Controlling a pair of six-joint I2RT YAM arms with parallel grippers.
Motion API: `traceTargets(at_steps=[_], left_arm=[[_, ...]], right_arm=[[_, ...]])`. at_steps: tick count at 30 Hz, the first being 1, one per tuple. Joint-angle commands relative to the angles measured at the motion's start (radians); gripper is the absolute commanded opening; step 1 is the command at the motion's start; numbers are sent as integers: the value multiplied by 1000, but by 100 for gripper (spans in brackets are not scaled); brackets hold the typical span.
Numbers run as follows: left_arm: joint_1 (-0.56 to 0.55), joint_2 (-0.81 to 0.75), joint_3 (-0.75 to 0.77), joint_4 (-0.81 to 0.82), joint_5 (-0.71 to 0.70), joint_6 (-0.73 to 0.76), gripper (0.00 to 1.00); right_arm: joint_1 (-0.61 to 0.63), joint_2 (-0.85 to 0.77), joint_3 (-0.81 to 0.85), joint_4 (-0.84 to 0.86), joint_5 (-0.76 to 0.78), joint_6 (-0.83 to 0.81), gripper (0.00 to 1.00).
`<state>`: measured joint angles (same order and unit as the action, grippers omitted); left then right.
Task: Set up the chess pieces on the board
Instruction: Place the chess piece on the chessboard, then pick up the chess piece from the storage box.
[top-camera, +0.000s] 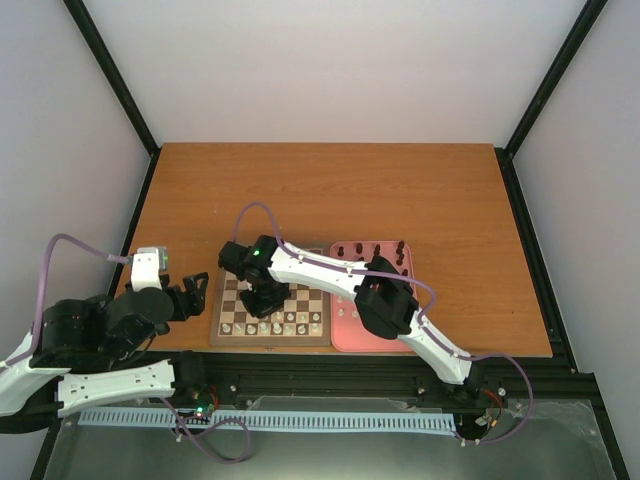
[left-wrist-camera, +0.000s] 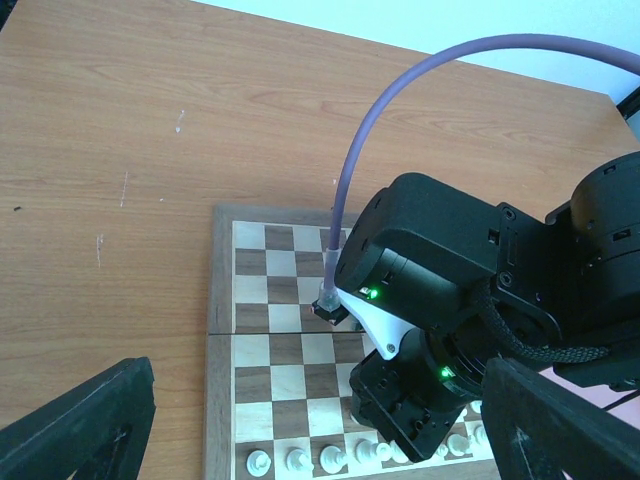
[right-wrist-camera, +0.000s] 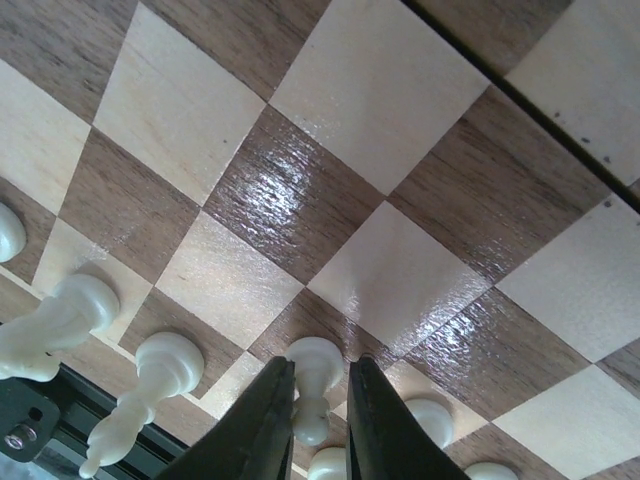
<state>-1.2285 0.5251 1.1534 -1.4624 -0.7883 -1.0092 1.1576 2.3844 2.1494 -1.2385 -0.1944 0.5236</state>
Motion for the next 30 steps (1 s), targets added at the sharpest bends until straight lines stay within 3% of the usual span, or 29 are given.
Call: traceTargets(at_steps=[1, 9, 20, 25, 30], left_arm=[[6, -6, -7, 20, -3, 16, 100], [6, 4, -9, 31, 2, 23, 100], [6, 29, -8, 43, 13, 35, 100], [5, 52, -5, 54, 19, 40, 100], [6, 85, -4, 73, 32, 45, 100]], right_arm=[[11, 4, 20, -8, 8, -6, 17], [10, -38, 27, 14, 36, -17, 31], [-33, -171, 111, -35, 144, -22, 38], [-112, -331, -133, -33, 228, -10, 39], [-228, -539, -535, 93, 207, 18, 39]])
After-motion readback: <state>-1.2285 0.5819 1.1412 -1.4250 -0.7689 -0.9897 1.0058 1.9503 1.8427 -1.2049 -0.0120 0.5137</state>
